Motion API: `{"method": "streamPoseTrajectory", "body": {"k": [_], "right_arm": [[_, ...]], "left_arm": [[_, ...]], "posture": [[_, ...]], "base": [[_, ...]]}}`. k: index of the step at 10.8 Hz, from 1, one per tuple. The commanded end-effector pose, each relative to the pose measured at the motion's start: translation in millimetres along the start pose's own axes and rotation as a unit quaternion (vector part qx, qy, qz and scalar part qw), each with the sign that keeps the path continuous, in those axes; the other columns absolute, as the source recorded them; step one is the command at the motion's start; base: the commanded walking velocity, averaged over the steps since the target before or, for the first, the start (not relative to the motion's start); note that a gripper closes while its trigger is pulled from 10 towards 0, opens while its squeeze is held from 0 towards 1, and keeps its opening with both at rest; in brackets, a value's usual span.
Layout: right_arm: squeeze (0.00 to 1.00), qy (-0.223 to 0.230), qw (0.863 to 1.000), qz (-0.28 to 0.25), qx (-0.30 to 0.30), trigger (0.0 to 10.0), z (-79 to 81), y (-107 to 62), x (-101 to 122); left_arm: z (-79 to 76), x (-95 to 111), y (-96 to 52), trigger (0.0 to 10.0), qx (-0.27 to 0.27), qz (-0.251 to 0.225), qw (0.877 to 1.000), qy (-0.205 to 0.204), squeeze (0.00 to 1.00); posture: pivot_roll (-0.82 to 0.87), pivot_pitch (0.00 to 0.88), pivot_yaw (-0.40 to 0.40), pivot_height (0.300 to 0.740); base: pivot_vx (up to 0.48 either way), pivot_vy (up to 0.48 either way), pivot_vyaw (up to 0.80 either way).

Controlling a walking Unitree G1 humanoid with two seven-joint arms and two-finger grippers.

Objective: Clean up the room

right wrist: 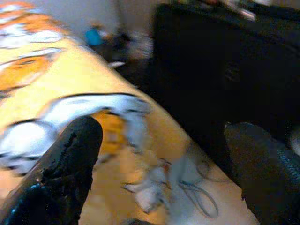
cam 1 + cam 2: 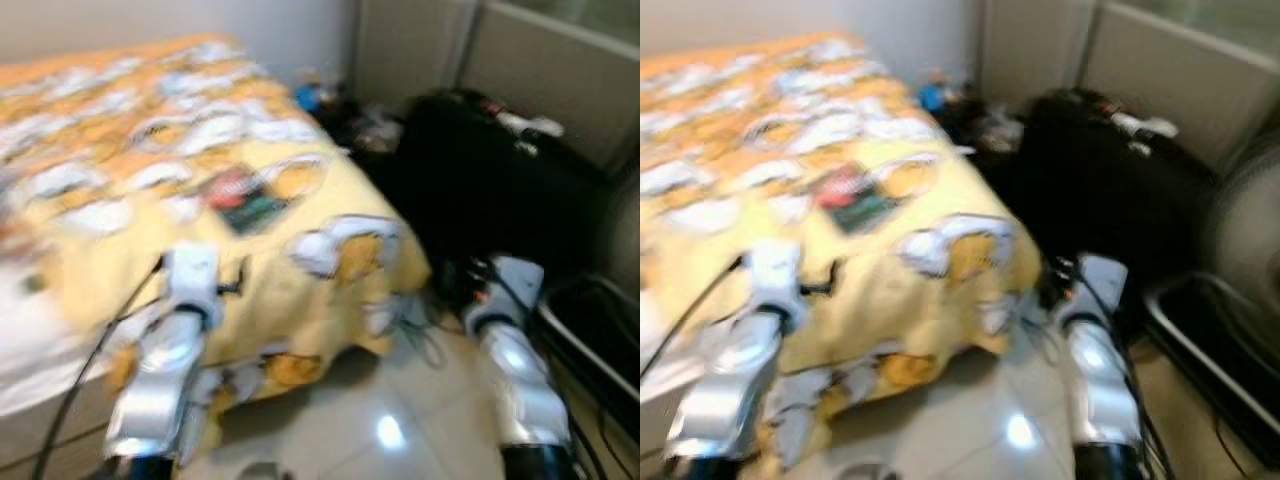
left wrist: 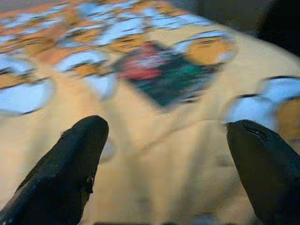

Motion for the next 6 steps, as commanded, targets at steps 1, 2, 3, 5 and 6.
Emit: {"method": "streamPoseTrajectory", "body": {"k": [1, 2, 3, 5, 6], "right_arm": [[0.0, -0.031, 0.999, 0.006, 0.024, 10.0, 14.9, 4.9, 0.2], [0.0, -0.041, 0.998, 0.008, 0.042, 10.0, 20.0, 7.8, 2.0], [0.0, -0.033, 0.998, 0.026, 0.047, 10.0, 21.8, 10.4, -2.3], [0.0, -0.037, 0.998, 0.021, 0.048, 10.0, 23.4, 6.0, -7.9], [0.0, -0.024, 0.998, 0.01, 0.048, 10.0, 20.8, 5.1, -2.7]], "left_arm": [[9.6, 2.7, 1.7, 10.0, 0.017, -0.005, 1.0, -0.002, 0.0], [11.9, 6.0, 2.0, 10.0, 0.02, -0.011, 1.0, 0.006, 0.0], [14.7, 12.8, 0.3, 10.0, 0.022, -0.021, 0.999, 0.018, 0.0], [14.2, 12.2, 5.0, 10.0, 0.016, -0.021, 1.0, 0.016, 0.0], [3.8, 12.9, 12.4, 10.0, 0.005, -0.021, 1.0, 0.012, 0.0]], "posture": [[0.12, 0.0, -0.027, 0.74], [0.13, 0.0, -0.029, 0.74], [0.16, 0.0, -0.038, 0.74], [0.1, 0.0, 0.019, 0.74], [0.1, 0.0, 0.059, 0.74]], "base": [[0.0, 0.412, 0.0], [0.0, 0.412, 0.0], [0.0, 0.412, 0.0], [0.0, 0.411, 0.0], [0.0, 0.409, 0.0]]}}
Point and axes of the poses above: a point about 5 cm out from each wrist's last joint towards the gripper, its own y axis pointing out of the wrist towards the gripper, its own x axis along the axis of the wrist's last joint, z = x × y, the point moved 3 cm from there along y, pointing out of the wrist towards the gripper, and after that the axes turned 3 degrees about y, right-handed, at the moved point
